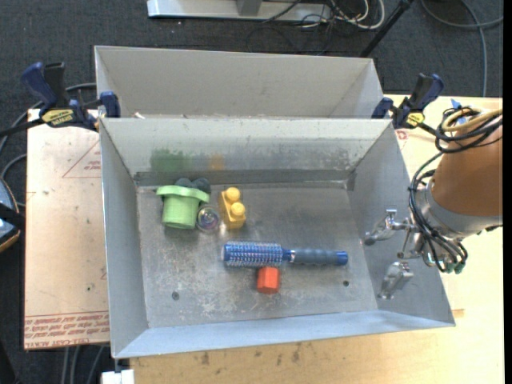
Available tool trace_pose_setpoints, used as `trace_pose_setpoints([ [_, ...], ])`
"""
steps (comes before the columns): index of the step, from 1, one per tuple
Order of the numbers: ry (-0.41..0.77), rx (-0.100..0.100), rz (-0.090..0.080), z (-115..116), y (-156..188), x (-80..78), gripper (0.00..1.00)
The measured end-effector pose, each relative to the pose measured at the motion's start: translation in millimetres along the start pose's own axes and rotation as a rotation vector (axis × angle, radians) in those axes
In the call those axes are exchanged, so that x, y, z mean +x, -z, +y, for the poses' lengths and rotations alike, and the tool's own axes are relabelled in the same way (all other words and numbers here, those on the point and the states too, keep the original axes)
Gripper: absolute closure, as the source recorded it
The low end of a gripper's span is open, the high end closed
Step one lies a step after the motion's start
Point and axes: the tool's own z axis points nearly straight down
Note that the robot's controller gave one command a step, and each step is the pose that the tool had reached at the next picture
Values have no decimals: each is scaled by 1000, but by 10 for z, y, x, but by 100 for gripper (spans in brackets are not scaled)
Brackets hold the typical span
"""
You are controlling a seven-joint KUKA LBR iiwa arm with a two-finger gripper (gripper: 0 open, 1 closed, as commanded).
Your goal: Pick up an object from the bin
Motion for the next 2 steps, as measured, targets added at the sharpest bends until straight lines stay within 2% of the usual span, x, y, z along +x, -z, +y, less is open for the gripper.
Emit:
trace_pose_setpoints([
  [1, 288, 7, -20, 745, -727, -182, 0],
  [2, 293, 3, -23, 770, -714, -190, 100],
])
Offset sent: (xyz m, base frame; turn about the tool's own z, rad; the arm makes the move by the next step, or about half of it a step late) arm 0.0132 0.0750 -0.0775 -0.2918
